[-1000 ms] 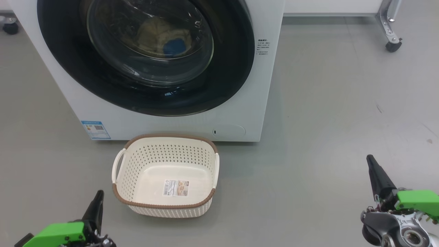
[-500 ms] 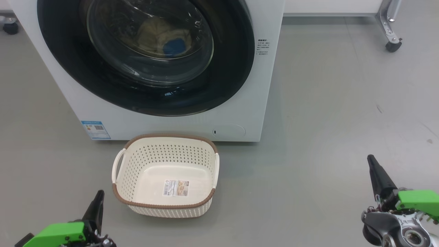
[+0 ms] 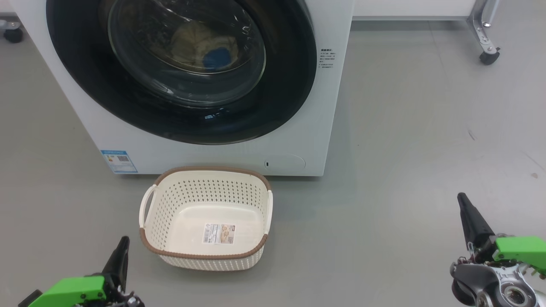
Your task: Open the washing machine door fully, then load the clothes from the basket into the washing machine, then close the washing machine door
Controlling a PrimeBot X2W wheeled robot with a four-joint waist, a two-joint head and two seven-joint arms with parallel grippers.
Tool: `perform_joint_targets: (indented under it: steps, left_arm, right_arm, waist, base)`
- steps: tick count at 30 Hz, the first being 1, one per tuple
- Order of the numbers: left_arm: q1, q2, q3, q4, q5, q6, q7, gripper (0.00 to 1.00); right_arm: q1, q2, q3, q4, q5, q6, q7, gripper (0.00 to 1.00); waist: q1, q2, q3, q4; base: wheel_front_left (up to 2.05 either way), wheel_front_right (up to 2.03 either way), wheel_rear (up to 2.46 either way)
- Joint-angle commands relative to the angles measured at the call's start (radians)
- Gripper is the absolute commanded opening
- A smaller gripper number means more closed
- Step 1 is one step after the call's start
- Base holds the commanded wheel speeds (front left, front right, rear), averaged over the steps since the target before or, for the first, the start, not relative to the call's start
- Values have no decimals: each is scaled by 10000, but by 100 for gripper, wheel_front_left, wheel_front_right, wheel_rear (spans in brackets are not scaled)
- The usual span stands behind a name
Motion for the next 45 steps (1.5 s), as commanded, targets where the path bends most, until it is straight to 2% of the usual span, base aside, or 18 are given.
perform_joint_targets:
  steps: [1, 45]
  left_arm:
    - [-507, 78, 391, -278, 37, -69, 65, 0]
    - [-512, 41, 443, -277, 80, -69, 107, 0]
  right_arm:
    - [-539, -129, 133, -315, -30, -30, 66, 0]
    - [-548, -56, 30, -309, -116, -30, 149, 0]
  waist:
    - [0, 0, 0, 0]
    - [0, 0, 0, 0]
  base:
    - [0, 0, 0]
    - [0, 0, 0]
